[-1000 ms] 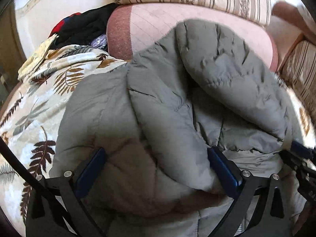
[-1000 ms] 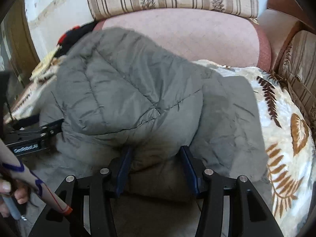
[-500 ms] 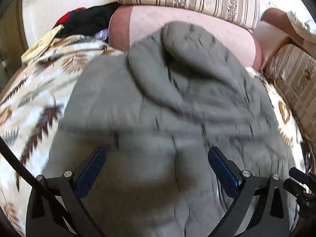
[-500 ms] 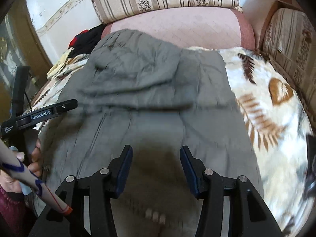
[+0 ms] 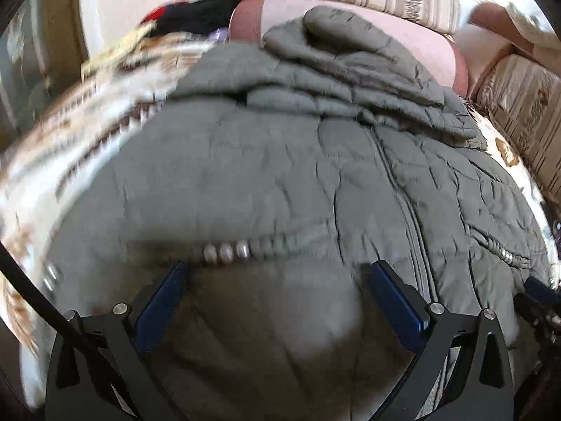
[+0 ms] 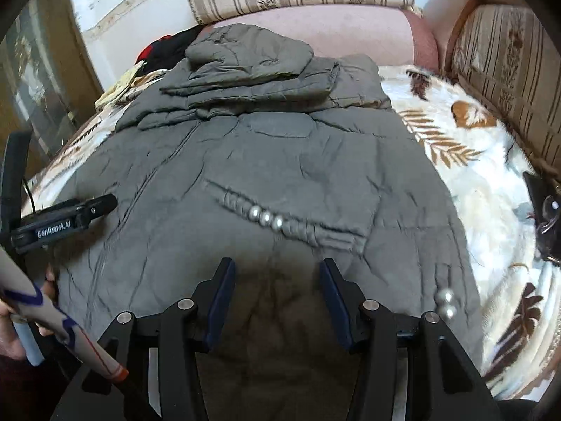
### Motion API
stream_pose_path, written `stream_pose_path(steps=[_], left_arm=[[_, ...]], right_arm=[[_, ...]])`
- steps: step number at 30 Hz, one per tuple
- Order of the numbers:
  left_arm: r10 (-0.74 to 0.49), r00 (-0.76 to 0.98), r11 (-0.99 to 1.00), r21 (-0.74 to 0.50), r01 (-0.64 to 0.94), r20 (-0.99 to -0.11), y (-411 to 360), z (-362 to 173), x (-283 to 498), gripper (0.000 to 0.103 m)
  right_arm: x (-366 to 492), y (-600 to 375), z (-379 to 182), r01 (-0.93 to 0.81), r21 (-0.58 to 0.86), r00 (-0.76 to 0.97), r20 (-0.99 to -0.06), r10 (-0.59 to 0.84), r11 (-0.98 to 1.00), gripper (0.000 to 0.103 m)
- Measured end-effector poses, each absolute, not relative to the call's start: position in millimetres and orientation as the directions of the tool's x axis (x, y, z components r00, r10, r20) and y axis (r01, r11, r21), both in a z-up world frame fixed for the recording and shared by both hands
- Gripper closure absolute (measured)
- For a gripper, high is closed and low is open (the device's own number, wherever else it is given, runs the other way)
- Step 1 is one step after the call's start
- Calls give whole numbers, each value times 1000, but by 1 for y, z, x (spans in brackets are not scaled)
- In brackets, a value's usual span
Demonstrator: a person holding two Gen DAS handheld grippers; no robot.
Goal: Fold large clothes
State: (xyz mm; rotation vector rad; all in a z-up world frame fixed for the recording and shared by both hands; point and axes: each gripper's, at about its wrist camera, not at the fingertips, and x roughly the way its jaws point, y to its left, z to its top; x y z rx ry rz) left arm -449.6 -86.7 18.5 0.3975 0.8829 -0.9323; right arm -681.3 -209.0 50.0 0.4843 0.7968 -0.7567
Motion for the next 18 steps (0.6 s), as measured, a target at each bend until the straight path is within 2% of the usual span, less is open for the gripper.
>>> stream_pose_path(steps=[9,14,18], left_arm=[[-524,353,582,-24,813,-775,-80,15,-457,0],[-523,353,576,-17,817,-776,-80,13,-457,0],[-522,353,571,-11,821,-777,-77,13,-459,0]], right_arm=[[-696,-197,45,734,127,495,-774,-396,667,46],[-688,-199,43,731,146,503,-775,-382,666,30],[-680,-198,41,729,126,497,-774,-393,673,27]])
